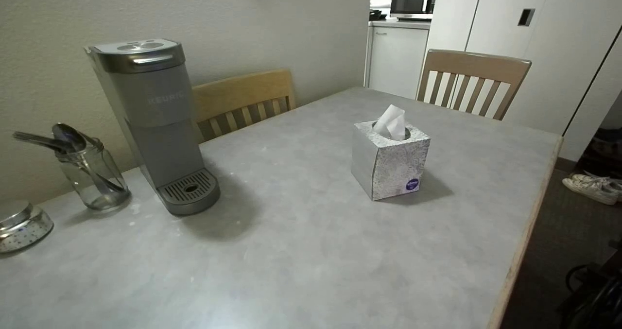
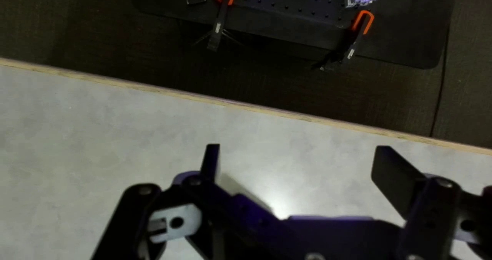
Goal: Take a tissue out of the tissue box and put it on the table
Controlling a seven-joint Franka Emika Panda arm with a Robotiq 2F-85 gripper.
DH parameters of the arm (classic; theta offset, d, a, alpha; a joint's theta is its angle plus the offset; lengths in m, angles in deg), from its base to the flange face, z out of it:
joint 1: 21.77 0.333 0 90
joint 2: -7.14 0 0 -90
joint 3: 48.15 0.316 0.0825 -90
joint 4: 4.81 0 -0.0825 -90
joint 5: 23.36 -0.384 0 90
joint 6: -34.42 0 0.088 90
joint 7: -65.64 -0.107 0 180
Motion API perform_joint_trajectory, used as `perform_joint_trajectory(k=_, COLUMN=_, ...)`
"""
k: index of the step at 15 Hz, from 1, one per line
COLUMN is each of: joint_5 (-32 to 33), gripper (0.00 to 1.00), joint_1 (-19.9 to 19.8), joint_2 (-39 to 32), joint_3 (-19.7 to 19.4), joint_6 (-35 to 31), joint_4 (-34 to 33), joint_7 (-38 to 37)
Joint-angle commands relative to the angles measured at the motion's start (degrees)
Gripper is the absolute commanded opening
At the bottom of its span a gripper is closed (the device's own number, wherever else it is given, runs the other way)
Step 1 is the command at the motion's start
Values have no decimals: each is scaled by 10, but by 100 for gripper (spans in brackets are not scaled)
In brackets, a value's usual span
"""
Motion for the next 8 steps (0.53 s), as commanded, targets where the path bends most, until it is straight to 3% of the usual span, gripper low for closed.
perform_joint_trajectory(k=1, joint_5=-4, gripper=100, joint_1=4, joint_2=-26, joint_3=5, joint_6=-38, joint_4=-4, joint_7=13)
perform_joint_trajectory(k=8, joint_5=-2, gripper=100, joint_1=17, joint_2=-57, joint_3=11, joint_6=-159, joint_4=12, joint_7=35)
